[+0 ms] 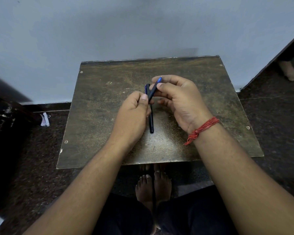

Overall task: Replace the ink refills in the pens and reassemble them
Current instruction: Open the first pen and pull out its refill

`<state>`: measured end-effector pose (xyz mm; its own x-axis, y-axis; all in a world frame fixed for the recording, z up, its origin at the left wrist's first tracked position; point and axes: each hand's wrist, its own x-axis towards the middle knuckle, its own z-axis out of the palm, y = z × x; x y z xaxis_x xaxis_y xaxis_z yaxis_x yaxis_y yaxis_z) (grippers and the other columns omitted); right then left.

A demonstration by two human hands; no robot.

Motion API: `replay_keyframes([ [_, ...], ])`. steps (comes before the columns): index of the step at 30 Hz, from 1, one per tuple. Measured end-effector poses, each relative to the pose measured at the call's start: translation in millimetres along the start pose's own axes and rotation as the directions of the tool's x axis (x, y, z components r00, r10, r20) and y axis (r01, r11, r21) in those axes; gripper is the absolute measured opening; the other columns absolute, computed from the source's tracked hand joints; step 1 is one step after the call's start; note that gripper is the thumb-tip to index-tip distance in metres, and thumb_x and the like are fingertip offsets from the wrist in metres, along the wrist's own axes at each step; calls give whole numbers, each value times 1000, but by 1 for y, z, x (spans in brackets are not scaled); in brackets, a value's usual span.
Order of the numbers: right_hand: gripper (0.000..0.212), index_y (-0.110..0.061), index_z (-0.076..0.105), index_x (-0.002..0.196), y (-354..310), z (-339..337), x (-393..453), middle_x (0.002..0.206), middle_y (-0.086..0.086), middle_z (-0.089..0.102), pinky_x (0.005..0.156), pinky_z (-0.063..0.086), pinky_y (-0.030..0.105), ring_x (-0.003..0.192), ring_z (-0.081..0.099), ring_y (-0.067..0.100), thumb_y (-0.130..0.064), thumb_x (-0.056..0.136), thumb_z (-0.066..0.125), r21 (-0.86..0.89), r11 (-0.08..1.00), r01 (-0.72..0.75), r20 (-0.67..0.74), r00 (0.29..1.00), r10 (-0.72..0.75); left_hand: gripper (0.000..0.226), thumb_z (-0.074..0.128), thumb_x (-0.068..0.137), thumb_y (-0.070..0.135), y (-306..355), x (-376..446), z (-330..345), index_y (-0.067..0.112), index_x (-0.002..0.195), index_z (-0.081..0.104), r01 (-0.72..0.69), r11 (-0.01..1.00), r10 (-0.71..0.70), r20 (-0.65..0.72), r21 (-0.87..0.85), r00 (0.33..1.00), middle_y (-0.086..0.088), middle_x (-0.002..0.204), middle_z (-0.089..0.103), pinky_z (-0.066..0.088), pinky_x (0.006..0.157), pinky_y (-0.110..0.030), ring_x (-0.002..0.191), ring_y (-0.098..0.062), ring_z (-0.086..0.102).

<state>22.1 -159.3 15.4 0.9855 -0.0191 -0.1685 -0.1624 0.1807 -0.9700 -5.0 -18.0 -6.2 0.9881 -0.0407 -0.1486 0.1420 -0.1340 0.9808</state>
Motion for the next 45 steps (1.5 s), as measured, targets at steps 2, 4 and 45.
replay_keyframes([
  [2, 20, -3, 69, 107, -2, 0, -1, 99, 17, 75, 63, 55, 27, 80, 70, 25, 2, 94, 54, 50, 999, -20, -10, 1000, 21, 38, 42, 103, 41, -1, 0, 0, 7, 98, 58, 3, 1000, -3, 0, 2, 1000, 13, 60, 46, 26, 51, -31, 48, -5, 35],
  [4, 15, -6, 68, 106, -1, 2, 0, 102, 17, 75, 71, 57, 35, 85, 70, 26, -6, 93, 60, 42, 999, -16, -29, 999, 17, 40, 42, 98, 46, -1, 0, 1, 8, 96, 58, 8, 1000, -8, 5, -10, 1000, 13, 59, 46, 25, 50, -32, 47, -5, 35],
  [45, 8, -21, 70, 87, 2, 0, 2, 87, -1, 75, 59, 43, 24, 77, 65, 10, -27, 85, 75, -111, 994, -4, -87, 996, -6, 35, 43, 95, 49, -1, 1, 1, 19, 90, 61, 15, 1000, -15, 11, -10, 1000, 9, 63, 47, 25, 51, -32, 48, -7, 35],
])
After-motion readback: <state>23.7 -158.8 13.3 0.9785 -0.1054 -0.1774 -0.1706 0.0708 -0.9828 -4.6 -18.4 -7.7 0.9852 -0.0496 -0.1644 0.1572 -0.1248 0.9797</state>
